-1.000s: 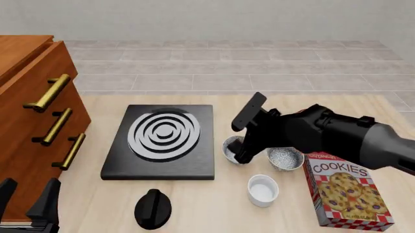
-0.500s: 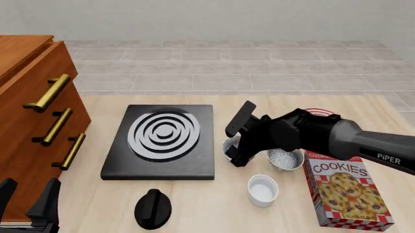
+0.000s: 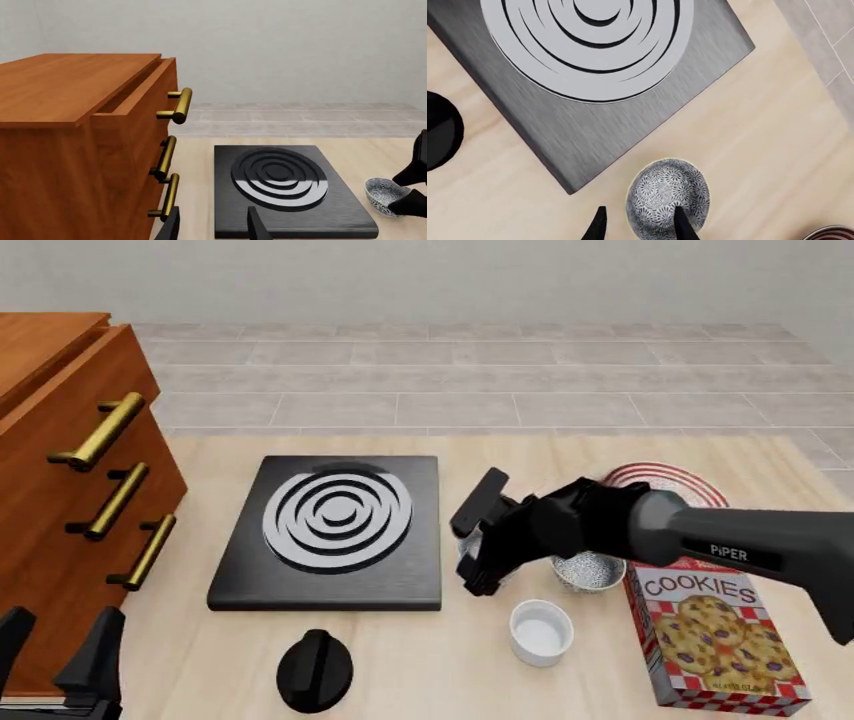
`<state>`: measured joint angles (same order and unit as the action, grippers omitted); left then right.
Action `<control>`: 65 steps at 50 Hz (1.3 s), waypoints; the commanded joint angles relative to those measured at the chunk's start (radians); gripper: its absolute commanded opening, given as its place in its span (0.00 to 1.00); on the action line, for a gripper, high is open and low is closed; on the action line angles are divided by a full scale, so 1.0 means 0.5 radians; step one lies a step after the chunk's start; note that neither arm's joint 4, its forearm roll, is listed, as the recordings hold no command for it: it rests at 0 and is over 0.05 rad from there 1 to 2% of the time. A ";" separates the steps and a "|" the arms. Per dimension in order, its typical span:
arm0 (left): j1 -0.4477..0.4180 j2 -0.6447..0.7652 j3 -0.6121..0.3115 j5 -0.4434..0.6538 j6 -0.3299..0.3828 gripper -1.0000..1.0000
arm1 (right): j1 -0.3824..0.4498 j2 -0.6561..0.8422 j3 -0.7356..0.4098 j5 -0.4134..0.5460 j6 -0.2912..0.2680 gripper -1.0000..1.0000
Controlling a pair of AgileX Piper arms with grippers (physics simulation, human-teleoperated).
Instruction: Pick the akita bowl from table center and place it on the plate.
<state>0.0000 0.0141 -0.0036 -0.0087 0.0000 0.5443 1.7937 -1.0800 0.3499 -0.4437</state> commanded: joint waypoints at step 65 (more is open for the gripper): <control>0.000 0.000 0.000 0.000 0.000 1.00 | -0.013 0.331 0.025 -0.074 -0.034 1.00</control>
<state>-0.0001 0.0136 -0.0037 -0.0086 0.0000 0.5421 1.9213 -1.0594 0.3272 -0.4736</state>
